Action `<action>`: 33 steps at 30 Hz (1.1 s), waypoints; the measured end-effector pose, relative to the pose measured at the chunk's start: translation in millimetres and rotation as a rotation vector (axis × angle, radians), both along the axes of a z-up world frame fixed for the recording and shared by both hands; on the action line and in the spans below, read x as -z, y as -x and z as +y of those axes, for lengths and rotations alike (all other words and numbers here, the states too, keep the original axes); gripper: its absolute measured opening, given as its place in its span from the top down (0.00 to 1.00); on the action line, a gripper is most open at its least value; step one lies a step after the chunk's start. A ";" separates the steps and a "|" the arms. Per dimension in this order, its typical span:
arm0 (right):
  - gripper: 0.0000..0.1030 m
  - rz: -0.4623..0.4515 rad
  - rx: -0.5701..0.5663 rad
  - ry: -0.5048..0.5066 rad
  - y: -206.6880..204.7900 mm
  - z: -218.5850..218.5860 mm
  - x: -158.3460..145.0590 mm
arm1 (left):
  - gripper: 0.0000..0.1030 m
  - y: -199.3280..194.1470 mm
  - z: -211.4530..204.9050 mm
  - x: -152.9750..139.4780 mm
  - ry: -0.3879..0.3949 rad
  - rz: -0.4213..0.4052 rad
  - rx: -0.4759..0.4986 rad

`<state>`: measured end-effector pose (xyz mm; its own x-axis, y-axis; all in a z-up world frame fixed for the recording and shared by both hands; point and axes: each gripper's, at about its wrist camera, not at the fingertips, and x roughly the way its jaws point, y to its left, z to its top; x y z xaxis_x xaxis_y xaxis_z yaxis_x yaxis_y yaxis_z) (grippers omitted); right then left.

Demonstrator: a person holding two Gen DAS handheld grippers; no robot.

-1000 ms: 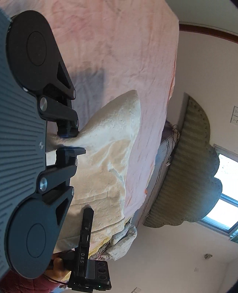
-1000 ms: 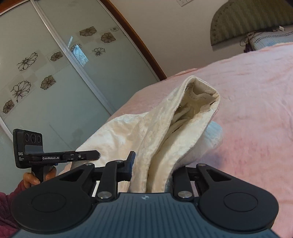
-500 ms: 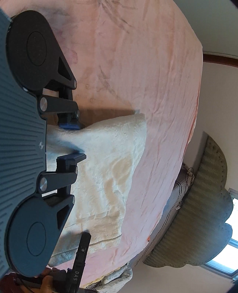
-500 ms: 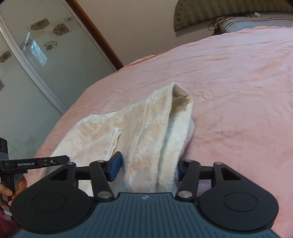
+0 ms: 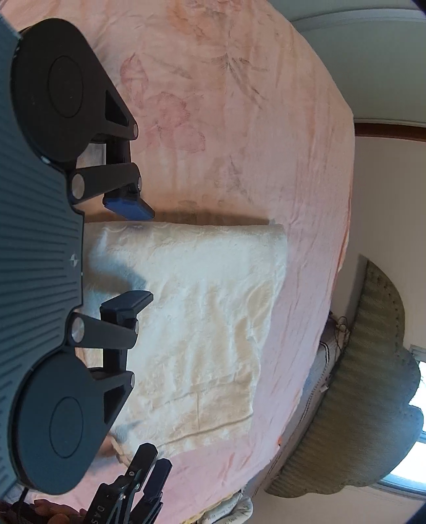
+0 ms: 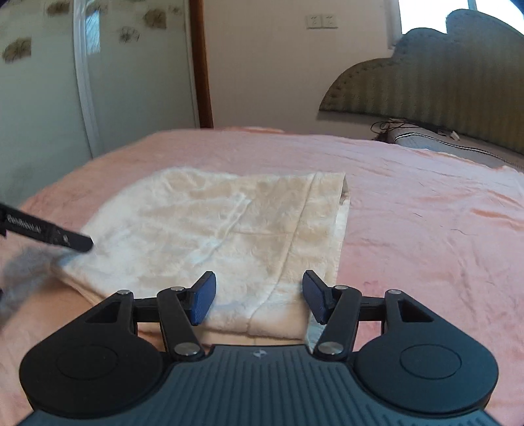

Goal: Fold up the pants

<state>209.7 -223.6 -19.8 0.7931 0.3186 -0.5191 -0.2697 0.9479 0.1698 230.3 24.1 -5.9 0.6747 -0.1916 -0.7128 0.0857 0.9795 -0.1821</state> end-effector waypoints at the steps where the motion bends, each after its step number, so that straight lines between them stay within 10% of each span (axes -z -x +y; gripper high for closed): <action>1: 0.43 -0.022 -0.026 -0.029 7.6 1.0 -3.9 | 0.46 4.5 -2.3 -1.9 -0.027 -0.018 -0.003; 8: 0.43 0.049 0.008 -0.009 16.7 9.5 11.9 | 0.35 28.6 -14.4 -1.8 -0.123 -0.054 -0.030; 12: 0.19 0.031 0.059 -0.117 46.7 -1.2 -22.4 | 0.25 56.9 -14.5 -14.3 -0.117 -0.057 -0.013; 17: 0.12 0.030 0.043 -0.104 92.6 16.8 -59.0 | 0.21 93.5 -17.8 -13.0 -0.115 -0.028 0.036; 23: 0.00 0.062 -0.078 -0.396 119.6 16.3 -60.9 | 0.16 110.3 -23.0 5.2 -0.148 -0.051 0.010; 29: 0.00 0.103 0.141 -0.024 99.4 40.5 -12.1 | 0.15 109.2 -23.2 24.2 -0.142 -0.030 -0.045; 33: 0.00 0.127 0.149 -0.023 93.6 39.8 13.2 | 0.15 106.8 -23.9 31.1 -0.162 -0.028 -0.053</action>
<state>116.0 -183.8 -33.1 0.7609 0.2160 -0.6118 -0.1020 0.9710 0.2160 123.5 0.3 -37.0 0.7011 -0.0392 -0.7120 0.0357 0.9992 -0.0198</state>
